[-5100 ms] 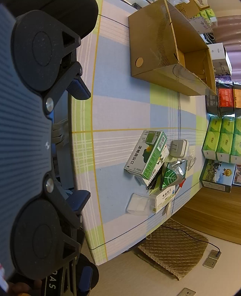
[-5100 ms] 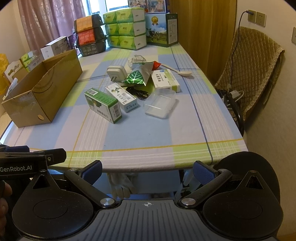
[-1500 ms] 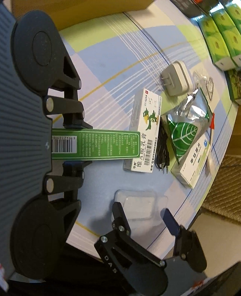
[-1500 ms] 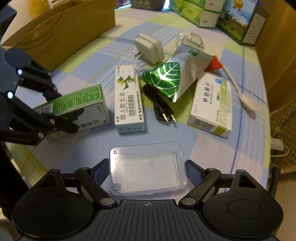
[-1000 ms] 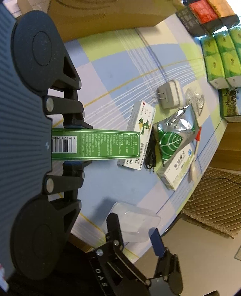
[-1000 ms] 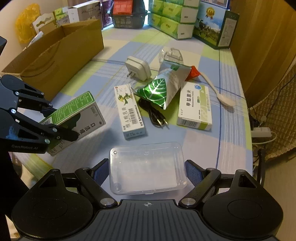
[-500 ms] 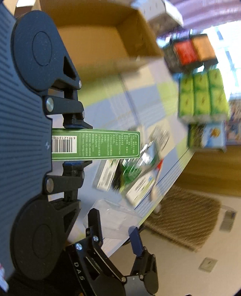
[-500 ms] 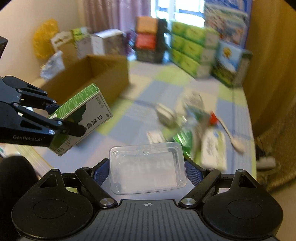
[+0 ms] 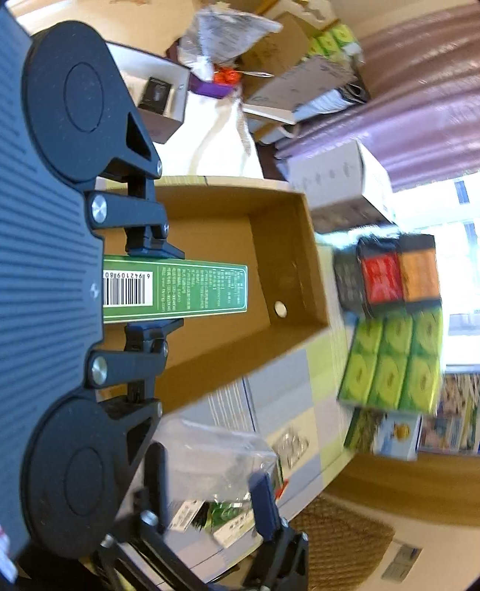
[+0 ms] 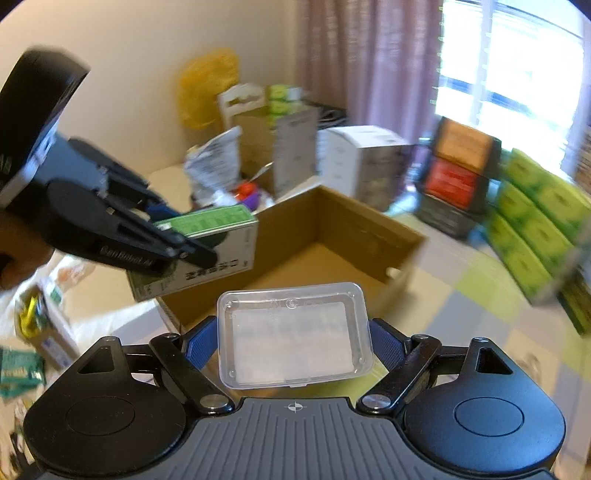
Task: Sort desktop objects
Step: 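Carry the green box with the left tool over the cardboard box, then open the left tool to drop the green box into the cardboard box, then move the left tool back to the white ointment box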
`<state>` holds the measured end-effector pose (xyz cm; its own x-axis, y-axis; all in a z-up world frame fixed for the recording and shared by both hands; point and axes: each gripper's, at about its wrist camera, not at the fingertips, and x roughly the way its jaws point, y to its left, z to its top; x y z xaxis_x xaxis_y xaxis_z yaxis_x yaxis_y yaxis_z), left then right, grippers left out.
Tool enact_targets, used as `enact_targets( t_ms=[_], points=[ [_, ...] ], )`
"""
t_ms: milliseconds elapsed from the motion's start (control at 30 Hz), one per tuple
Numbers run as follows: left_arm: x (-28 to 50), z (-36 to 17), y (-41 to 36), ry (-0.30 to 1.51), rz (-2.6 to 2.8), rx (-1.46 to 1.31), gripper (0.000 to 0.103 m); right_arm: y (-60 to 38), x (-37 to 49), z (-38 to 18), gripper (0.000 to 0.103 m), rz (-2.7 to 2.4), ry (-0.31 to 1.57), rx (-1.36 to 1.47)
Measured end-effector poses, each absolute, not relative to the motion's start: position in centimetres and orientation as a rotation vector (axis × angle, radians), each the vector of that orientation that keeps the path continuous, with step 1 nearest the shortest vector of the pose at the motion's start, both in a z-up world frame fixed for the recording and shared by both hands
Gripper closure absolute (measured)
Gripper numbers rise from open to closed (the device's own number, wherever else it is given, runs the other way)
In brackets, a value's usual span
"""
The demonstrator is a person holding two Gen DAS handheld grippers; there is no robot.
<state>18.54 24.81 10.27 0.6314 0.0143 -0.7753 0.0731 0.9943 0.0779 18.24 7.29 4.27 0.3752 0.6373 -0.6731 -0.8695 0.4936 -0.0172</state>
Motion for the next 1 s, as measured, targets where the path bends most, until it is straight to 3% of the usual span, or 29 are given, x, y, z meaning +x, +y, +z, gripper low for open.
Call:
enact_targets(
  t_ms=[367, 500, 600, 933, 1000],
  points=[
    [20.9, 5.2, 28.8, 0.917, -0.052, -0.007, 0.078, 12.8, 20.8, -2.5, 0.019, 1.037, 0.734, -0.494],
    [21.1, 4.3, 29.6, 0.898, -0.017, -0.038, 0.074, 12.7, 21.4, -3.6, 0.010, 1.043, 0.739, -0.493],
    [20.5, 4.6, 29.7, 0.881, -0.007, -0.056, 0.074, 11.9, 21.3, -3.3, 0.009, 1.027, 0.724, -0.449],
    [16.4, 8.8, 23.9, 0.764, -0.051, -0.066, 0.054, 1.0, 16.8, 0.4, 0.002, 0.842, 0.629, -0.300],
    [15.5, 9.3, 21.8, 0.754, -0.085, -0.066, 0.045, -2.3, 15.8, 0.3, 0.002, 0.778, 0.658, -0.255]
  ],
)
